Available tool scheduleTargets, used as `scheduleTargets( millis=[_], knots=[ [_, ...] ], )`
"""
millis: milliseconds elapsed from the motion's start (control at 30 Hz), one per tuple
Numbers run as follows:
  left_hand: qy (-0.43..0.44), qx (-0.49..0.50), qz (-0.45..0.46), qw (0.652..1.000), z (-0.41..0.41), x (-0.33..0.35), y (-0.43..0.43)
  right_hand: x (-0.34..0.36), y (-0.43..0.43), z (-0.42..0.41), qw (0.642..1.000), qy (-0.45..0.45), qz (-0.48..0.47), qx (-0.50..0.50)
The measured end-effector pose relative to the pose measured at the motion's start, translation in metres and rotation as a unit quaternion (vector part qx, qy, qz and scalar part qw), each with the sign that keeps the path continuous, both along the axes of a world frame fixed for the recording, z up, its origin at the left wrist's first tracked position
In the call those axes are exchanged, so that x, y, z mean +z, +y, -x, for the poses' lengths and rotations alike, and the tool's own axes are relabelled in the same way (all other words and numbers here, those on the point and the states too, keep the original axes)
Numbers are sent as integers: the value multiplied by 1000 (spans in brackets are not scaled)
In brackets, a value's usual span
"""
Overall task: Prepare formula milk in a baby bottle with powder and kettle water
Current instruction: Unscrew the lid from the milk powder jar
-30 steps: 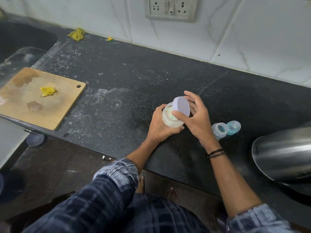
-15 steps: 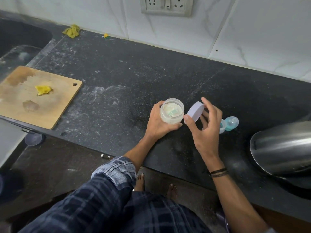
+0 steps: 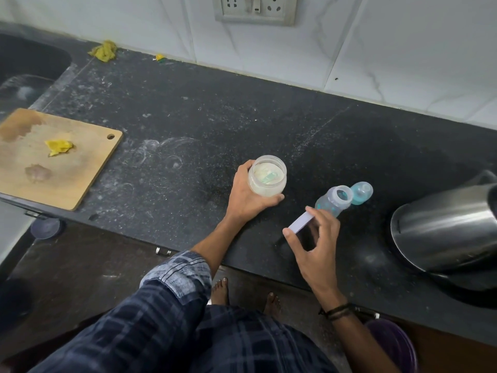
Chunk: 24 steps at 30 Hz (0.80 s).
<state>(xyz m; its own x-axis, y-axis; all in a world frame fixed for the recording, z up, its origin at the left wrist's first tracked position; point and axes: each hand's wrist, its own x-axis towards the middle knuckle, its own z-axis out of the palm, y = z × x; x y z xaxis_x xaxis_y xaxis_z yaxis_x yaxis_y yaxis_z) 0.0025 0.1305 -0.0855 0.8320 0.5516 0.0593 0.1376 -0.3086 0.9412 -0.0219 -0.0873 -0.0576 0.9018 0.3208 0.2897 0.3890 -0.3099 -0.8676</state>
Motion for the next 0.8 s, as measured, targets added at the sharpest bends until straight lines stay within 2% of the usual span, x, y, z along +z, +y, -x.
scheduleTargets(
  millis=[233, 800],
  knots=[
    [-12, -2, 1, 1000, 0, 3, 1, -16, 6, 1, 999, 35, -18, -14],
    [-16, -7, 2, 1000, 1, 5, -2, -20, 0, 6, 989, 56, 137, 0]
  ],
)
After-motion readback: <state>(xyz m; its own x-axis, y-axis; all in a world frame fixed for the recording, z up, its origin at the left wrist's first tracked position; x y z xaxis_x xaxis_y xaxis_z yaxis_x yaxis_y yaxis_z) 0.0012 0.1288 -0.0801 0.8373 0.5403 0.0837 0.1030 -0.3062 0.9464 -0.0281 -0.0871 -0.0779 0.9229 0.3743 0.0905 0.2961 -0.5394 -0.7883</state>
